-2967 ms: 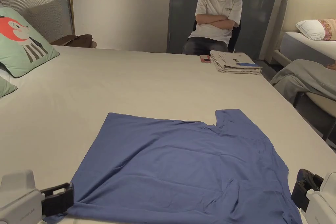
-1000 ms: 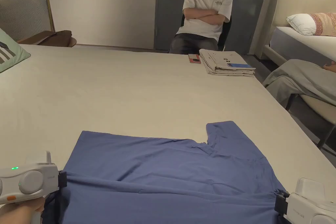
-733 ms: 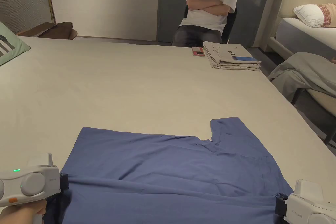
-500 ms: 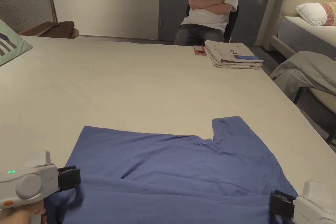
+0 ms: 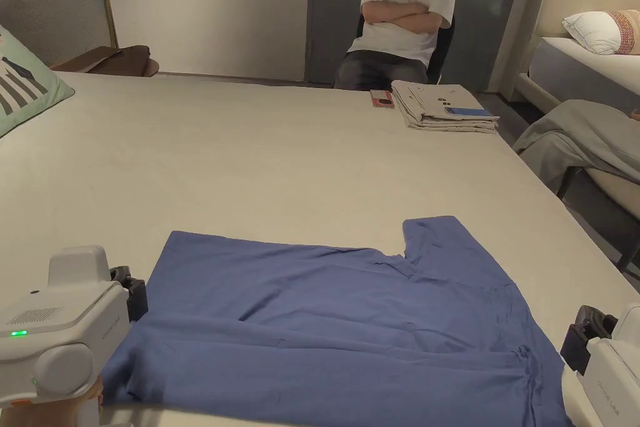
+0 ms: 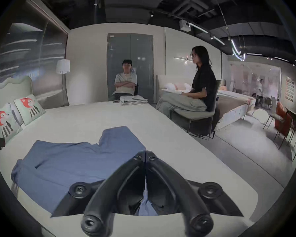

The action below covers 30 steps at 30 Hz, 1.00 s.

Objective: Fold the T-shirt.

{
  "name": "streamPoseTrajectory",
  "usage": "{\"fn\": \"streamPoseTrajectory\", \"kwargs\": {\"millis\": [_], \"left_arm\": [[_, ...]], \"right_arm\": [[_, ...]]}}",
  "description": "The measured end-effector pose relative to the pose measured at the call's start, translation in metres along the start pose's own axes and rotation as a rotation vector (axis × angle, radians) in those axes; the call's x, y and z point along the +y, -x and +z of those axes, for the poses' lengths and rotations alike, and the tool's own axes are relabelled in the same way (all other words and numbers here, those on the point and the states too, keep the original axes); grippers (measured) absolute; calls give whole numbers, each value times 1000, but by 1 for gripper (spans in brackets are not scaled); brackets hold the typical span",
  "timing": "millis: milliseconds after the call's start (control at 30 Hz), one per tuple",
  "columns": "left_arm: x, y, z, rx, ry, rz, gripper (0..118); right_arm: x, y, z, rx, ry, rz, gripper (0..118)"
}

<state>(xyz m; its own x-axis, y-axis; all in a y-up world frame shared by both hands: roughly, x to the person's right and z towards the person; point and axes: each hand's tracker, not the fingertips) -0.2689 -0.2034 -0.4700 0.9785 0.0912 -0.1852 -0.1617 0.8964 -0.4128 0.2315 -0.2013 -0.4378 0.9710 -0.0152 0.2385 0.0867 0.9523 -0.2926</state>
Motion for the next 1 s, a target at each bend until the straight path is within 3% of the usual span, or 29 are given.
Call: {"fn": "streamPoseTrajectory", "kwargs": {"millis": [333, 367, 433, 467, 500, 667, 700, 733, 767, 800, 833, 867, 900, 933, 967, 1000], "left_arm": [[-10, 18, 26, -33, 54, -24, 4], [-14, 22, 26, -34, 57, -17, 24], [-22, 30, 22, -17, 94, -1, 84], [-27, 35, 17, -13, 157, 1, 107], [-32, 39, 12, -21, 206, 12, 109], [-64, 49, -7, -16, 300, 18, 105], [-69, 50, -11, -7, 322, 14, 99], [-73, 51, -16, -5, 340, 15, 82], [-78, 52, -18, -3, 364, 21, 54], [-81, 53, -21, 5, 376, 21, 45], [-84, 53, -23, 7, 378, 25, 45], [-86, 53, -24, 17, 382, 28, 34], [-88, 52, -24, 21, 390, 32, 19], [-88, 50, -23, 27, 388, 32, 13], [-87, 49, -20, 30, 373, 22, 9], [-86, 47, -19, 24, 371, 9, 9]], "right_arm": [[-6, -6, 16, 29, 30, 7, 0], [-8, -6, 17, 26, 35, 6, 0], [-12, -9, 18, 28, 50, 1, 0], [-14, -10, 19, 29, 56, -2, 0], [-15, -10, 20, 31, 62, -3, 0], [-28, -12, 22, 34, 97, 10, 0], [-31, -13, 22, 34, 106, 9, 0], [-33, -13, 22, 33, 113, 8, 0], [-36, -14, 22, 32, 121, 9, 0], [-38, -15, 22, 30, 131, 12, 0], [-40, -15, 21, 29, 141, 16, 2], [-42, -16, 20, 31, 155, 21, 26], [-45, -18, 18, 34, 175, 26, 62], [-47, -19, 16, 35, 189, 26, 95], [-49, -21, 13, 30, 207, 21, 113], [-51, -23, 9, 29, 241, 15, 113]]}}
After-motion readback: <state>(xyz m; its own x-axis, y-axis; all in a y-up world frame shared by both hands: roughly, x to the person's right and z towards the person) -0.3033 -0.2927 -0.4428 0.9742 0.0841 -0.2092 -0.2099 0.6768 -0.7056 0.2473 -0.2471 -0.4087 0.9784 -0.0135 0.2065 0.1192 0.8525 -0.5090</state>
